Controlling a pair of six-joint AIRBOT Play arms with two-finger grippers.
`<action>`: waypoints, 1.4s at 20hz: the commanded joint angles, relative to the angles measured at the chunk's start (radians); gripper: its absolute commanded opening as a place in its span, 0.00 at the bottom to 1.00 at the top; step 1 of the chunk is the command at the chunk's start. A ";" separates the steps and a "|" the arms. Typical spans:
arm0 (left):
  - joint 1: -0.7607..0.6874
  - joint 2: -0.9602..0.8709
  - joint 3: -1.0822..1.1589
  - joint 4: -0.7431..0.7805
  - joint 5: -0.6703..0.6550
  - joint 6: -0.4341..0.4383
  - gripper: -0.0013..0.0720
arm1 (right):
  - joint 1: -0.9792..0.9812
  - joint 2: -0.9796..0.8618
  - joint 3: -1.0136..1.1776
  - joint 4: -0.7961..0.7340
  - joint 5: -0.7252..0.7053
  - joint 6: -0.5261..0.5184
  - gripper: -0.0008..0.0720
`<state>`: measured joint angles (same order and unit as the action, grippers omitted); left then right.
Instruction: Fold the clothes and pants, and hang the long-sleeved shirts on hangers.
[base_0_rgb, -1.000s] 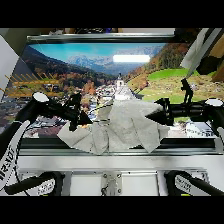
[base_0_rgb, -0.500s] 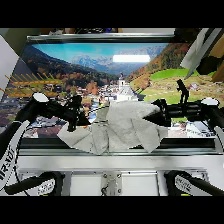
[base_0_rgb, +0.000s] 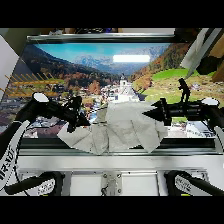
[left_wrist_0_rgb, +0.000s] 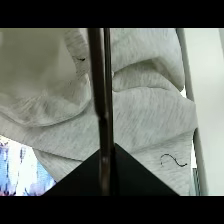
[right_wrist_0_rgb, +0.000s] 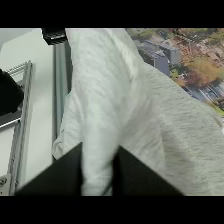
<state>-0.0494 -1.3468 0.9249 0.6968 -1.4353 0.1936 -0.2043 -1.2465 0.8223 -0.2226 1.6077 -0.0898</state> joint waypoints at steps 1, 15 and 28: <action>0.000 0.000 0.000 -0.085 0.003 0.001 0.03 | 0.000 -0.001 0.000 0.010 -0.011 -0.062 0.04; 0.002 0.000 0.001 -0.085 0.046 -0.084 0.05 | 0.000 -0.001 -0.001 0.026 -0.074 -0.375 0.04; 0.256 0.210 0.001 -0.088 0.303 -0.597 0.67 | -0.002 0.056 0.000 0.026 -0.088 -0.212 0.04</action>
<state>0.1349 -1.2255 0.9253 0.6079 -1.2400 -0.2550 -0.2047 -1.2182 0.8211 -0.1970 1.5322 -0.3534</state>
